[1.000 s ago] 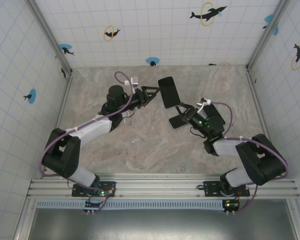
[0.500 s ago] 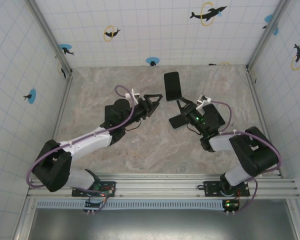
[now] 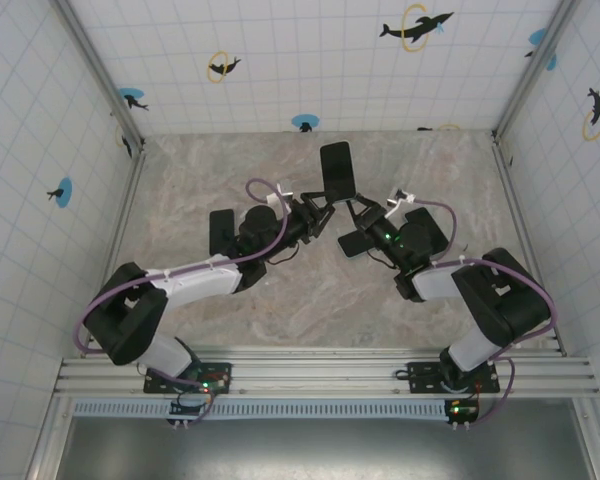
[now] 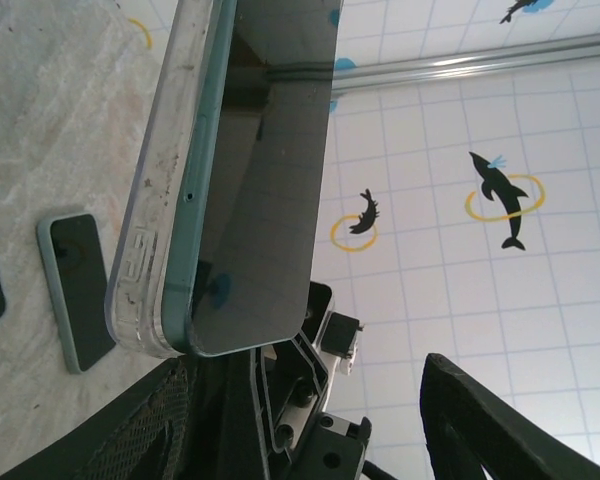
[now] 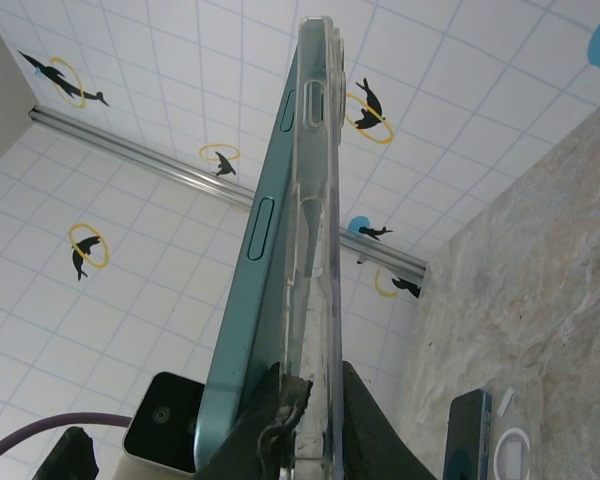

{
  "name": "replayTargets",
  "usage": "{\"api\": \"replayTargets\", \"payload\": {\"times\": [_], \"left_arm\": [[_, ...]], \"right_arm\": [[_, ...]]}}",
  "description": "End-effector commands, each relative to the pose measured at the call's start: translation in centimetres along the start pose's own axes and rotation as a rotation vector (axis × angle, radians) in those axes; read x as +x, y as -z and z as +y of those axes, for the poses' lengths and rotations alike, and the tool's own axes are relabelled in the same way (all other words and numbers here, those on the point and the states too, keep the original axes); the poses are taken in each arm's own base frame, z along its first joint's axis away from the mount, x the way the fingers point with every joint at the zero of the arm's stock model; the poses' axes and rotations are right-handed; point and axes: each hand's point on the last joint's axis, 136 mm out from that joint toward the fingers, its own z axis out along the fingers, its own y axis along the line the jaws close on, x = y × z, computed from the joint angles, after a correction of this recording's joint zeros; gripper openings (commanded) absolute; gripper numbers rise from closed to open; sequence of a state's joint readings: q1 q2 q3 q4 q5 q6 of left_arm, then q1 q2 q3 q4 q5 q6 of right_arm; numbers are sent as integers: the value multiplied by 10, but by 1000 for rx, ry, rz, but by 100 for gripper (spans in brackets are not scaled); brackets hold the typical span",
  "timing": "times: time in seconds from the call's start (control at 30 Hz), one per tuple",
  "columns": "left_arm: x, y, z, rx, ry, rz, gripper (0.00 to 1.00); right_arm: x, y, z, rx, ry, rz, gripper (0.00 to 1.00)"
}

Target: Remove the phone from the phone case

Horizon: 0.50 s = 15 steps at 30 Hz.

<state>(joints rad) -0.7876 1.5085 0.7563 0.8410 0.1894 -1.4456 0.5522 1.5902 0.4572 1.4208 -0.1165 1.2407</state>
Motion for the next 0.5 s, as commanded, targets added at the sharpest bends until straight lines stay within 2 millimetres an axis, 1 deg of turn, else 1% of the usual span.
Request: {"api": "replayTargets", "payload": {"times": [0.0,0.1,0.33,0.47], "left_arm": [[-5,-7,-28,98,14,-23,63],[-3,-11,-30,113,20,-10,63],[-6,-14,-32,128,22,-19,62],[-11,-14,-31,125,23,-54,61]], "right_arm": [[-10,-8,45,-159,52,-46,6],[-7,-9,43,-157,55,-39,6],[0,-9,42,-155,68,-23,5],[4,-9,44,-158,85,-15,5]]}}
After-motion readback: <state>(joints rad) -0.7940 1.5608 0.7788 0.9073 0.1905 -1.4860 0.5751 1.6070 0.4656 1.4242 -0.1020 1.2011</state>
